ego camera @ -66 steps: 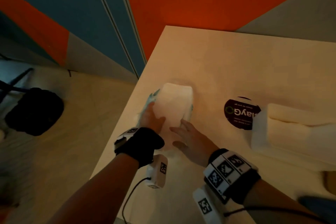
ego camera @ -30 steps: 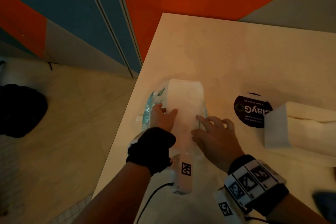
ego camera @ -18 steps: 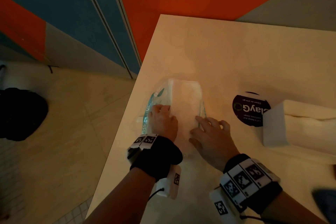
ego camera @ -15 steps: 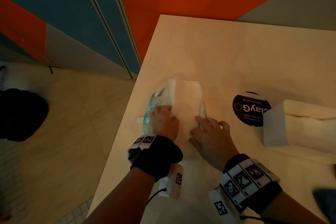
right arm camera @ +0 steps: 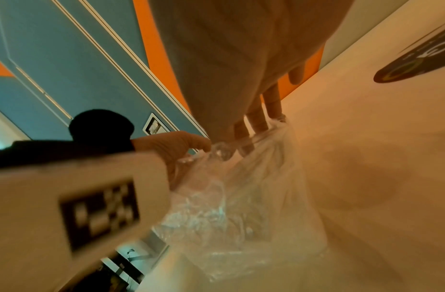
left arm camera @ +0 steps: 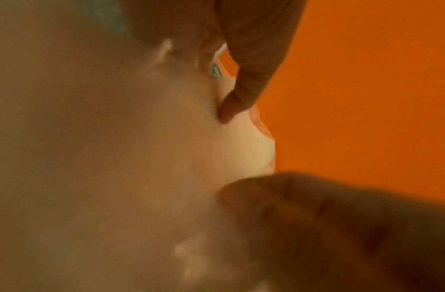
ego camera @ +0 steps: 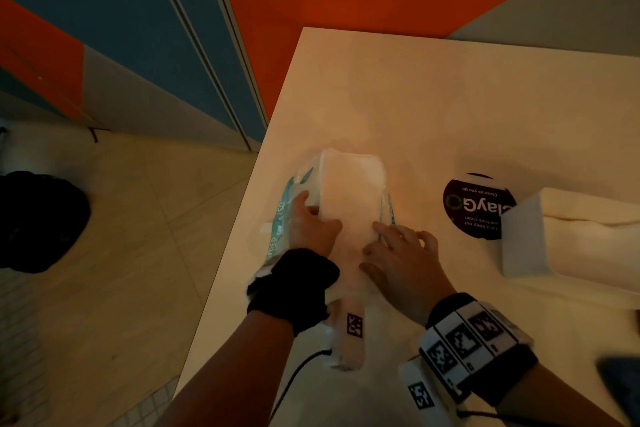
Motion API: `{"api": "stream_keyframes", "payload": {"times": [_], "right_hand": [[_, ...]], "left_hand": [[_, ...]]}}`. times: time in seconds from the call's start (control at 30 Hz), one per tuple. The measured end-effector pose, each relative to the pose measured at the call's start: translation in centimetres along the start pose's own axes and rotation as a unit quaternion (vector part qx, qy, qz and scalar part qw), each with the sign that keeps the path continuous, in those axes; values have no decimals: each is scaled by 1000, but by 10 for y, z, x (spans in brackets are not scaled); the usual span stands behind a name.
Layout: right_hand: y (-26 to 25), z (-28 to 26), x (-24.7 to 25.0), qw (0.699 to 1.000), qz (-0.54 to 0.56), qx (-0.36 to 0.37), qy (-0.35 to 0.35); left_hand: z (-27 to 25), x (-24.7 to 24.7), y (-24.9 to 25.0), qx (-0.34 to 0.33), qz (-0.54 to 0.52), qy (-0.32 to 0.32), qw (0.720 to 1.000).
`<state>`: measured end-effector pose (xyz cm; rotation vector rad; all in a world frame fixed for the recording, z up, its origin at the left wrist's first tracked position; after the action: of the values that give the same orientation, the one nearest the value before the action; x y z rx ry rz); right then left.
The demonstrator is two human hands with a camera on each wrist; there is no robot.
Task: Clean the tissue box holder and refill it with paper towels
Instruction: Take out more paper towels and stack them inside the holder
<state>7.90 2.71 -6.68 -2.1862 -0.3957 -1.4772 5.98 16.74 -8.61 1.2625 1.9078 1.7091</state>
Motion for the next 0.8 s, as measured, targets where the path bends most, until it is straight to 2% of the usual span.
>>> {"api": "stream_keyframes", "payload": {"times": [0.1,0.23,0.3,0.4,0.43,0.5,0.63,0.67,0.8], "right_hand": [[4,3,-4,998,-32,-20,-52],[6,4,0,998,5,-31,-57],[10,7,10,993,102,-62,-25],[20,19,28,954,263,-124,74],[22,25,32,934,318,-142,83],[22,36,35,889,426,-164,42],[6,52,37,779,596,-172,-90],[3,54,38,773,604,-164,-100],[-14,50,40,801,578,-130,-85]], "left_hand": [[2,-2,2,67,-91,-46,993],[5,-2,3,21,-58,-101,993],[7,2,-3,9,-69,-110,991],[8,10,-15,9,-137,-121,983],[7,12,-18,14,-161,-122,979],[6,15,-21,26,-212,-122,969],[6,17,-19,31,-293,-147,944],[6,18,-18,30,-304,-147,941],[4,16,-16,36,-307,-159,938]]}}
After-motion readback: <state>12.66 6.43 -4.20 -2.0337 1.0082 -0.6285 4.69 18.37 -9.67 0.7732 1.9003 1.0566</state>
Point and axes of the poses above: each hand's wrist, its own z-axis towards the middle knuckle, its own x-axis out of the back of the hand, y = z × x, the point moved 4 cm from there along z, towards the middle knuckle, and after that the axes turned 13 degrees about -x, right-handed, at the moved point
